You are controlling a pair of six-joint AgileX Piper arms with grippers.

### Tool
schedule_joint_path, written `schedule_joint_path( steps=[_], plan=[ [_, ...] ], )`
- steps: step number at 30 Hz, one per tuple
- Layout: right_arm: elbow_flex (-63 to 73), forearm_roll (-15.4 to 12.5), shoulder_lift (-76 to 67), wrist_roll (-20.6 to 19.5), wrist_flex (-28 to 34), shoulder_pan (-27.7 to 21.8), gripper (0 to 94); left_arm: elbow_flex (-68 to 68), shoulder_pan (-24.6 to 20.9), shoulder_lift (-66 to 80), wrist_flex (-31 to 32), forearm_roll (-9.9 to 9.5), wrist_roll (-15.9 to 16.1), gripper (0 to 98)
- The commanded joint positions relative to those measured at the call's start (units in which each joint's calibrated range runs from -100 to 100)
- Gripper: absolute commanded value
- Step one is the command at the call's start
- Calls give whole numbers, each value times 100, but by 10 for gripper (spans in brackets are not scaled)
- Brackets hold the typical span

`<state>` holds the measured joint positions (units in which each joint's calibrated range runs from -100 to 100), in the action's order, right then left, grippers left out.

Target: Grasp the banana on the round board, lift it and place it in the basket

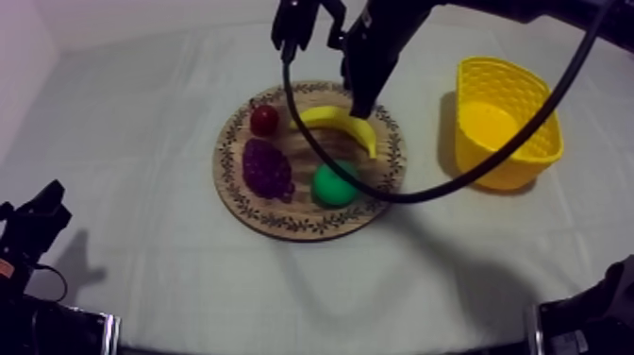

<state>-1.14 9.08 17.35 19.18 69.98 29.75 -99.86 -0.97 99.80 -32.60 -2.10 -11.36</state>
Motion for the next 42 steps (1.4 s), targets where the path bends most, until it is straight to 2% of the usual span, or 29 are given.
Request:
schedule_joint_path(
  steps=[1,2,4,6,10,22,42],
  plan=[
    [94,-12,16,-46,38,-10,383,-3,-1,3,2,2,0,1],
    [129,-36,18,-22,54,-20,494,-3,-1,3,2,2,0,1],
    [157,-92,9,59,65,-42,620,-3,-1,3,2,2,0,1],
    [163,-132,3,110,33,-58,679,-3,-1,3,2,2,0,1],
    [113,-127,16,100,-81,-51,740,-3,-1,3,2,2,0,1],
    [-64,-57,185,52,-409,-43,761,-3,-1,3,2,2,0,1],
    [433,4,1520,-117,-604,-23,747,-3,-1,3,2,2,0,1]
  ],
)
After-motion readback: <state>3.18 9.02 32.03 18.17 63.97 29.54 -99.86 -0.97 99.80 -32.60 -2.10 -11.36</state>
